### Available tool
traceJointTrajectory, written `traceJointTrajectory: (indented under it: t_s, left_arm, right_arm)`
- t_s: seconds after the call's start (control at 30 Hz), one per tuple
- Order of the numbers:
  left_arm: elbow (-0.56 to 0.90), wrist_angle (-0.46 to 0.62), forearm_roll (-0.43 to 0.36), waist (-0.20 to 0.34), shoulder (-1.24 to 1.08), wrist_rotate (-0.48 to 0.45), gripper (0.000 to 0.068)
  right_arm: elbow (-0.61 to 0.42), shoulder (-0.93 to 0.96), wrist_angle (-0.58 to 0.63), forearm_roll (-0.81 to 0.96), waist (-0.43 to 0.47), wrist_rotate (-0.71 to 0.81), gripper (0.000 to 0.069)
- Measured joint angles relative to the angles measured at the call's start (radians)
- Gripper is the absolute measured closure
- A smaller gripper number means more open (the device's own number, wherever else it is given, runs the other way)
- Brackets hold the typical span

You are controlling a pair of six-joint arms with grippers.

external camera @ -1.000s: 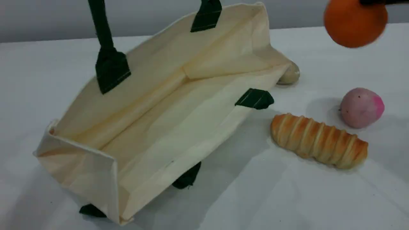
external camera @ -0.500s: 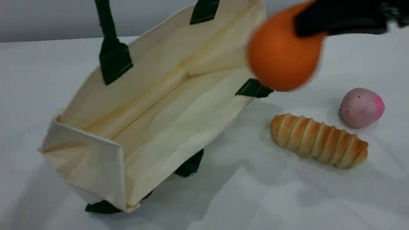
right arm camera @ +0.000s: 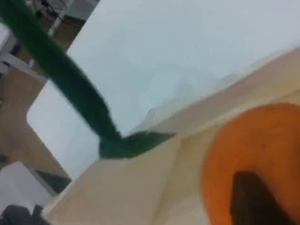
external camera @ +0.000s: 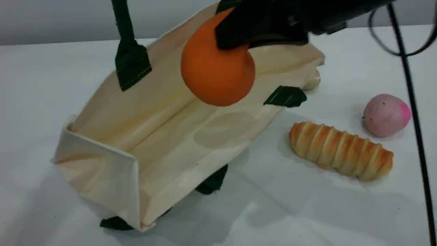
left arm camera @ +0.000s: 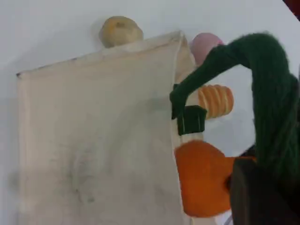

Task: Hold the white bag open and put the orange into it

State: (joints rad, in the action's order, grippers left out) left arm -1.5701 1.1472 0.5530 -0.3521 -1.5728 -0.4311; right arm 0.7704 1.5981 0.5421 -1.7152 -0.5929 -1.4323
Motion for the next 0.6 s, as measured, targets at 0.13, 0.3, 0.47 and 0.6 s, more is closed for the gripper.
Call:
traceJointTrajectory:
  t_s: [0.13,0.3,0.47,0.6]
  left_arm:
    - [0.0,0.009,0.0,0.0,0.001,0.0,0.0614]
    - [-0.01,0.028,-0.002,0.0,0.001,-0.002,0.0614]
    - [-0.032,0.035,-0.008,0.0,0.002,-0.003,0.0614]
    - [-0.032,0.045,-0.036,0.0,0.002,-0.002,0.0614]
  right_arm:
    - [0.036,0.082,0.002,-0.032,-0.006,-0.079,0.0636]
    - [0.091,0.184,0.006,-0.03,-0.006,-0.139,0.0636]
    - [0.162,0.277,0.012,-0.03,-0.006,-0.139,0.0636]
    - [0.193,0.288,0.019,-0.029,-0.006,-0.138,0.0635]
